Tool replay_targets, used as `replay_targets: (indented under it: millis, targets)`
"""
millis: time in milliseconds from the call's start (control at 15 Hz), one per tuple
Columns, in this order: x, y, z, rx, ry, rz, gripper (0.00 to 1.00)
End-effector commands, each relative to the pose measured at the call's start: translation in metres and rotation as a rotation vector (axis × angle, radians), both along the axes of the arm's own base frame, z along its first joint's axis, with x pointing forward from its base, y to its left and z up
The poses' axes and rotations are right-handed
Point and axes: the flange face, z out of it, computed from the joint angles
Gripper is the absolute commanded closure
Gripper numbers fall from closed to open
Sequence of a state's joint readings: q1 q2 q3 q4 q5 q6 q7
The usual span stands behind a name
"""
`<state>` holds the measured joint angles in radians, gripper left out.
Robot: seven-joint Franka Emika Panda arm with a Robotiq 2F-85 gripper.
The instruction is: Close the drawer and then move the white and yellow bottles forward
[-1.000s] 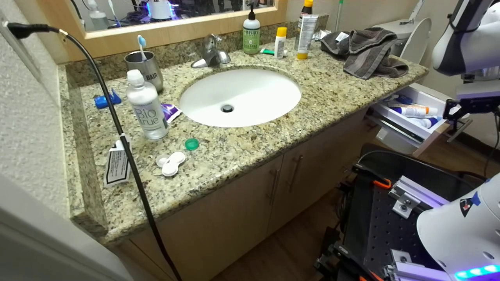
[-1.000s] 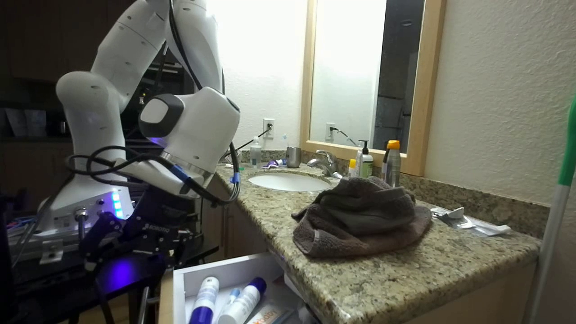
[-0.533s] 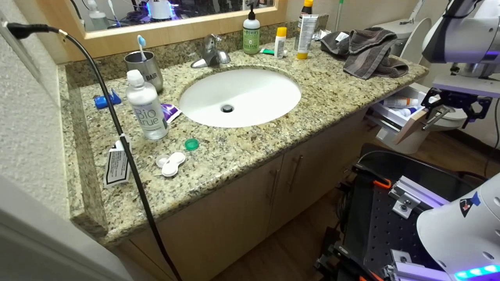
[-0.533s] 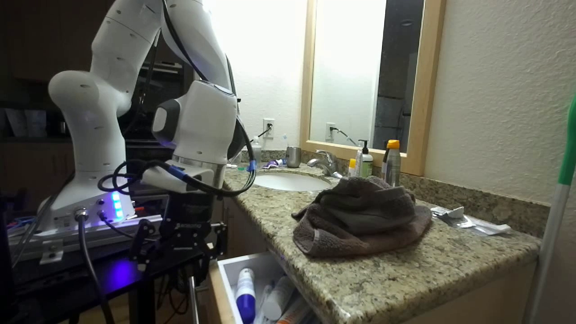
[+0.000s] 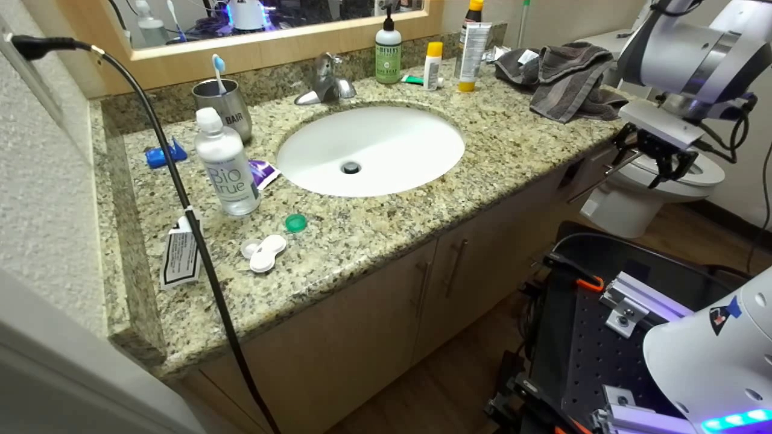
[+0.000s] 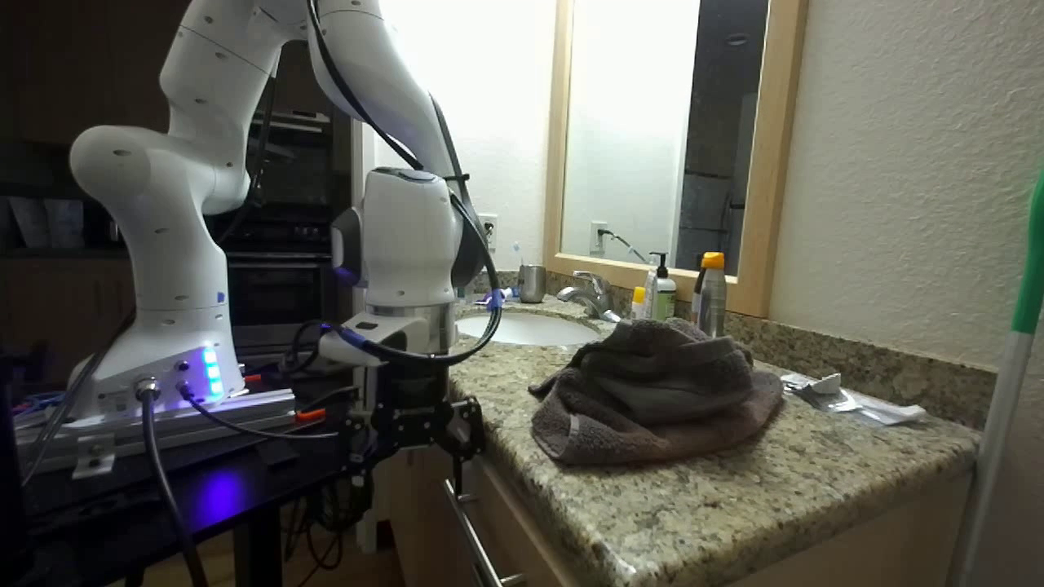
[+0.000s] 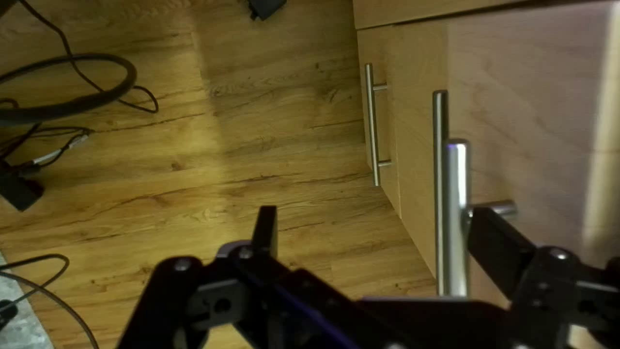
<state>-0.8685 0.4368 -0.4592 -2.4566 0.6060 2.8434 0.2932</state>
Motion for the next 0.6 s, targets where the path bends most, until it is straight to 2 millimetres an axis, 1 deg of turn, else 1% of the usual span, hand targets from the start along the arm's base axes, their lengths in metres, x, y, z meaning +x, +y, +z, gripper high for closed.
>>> replay_targets:
  millis: [0,67,133,200,267,333,400,467,533]
  targets:
    - [0.035,-0.01,-0.02,0.094,-0.018,-0.027,0.0]
    - [0.029,0.0,-0.023,0.132,0.01,0.022,0.0]
    - [0.008,0.001,-0.017,0.09,0.006,-0.015,0.0]
    - [0.01,0.003,-0.021,0.101,0.012,-0.012,0.0]
    - [0.002,0.009,-0.01,0.082,-0.016,0.032,0.0]
    - [-0.004,0.009,0.006,0.046,-0.032,0.068,0.0]
    - [-0.015,0.014,0.021,0.004,-0.046,0.108,0.0]
    - [-0.026,0.017,0.04,-0.039,-0.061,0.143,0.0]
    - [-0.036,0.017,0.053,-0.071,-0.079,0.173,0.0]
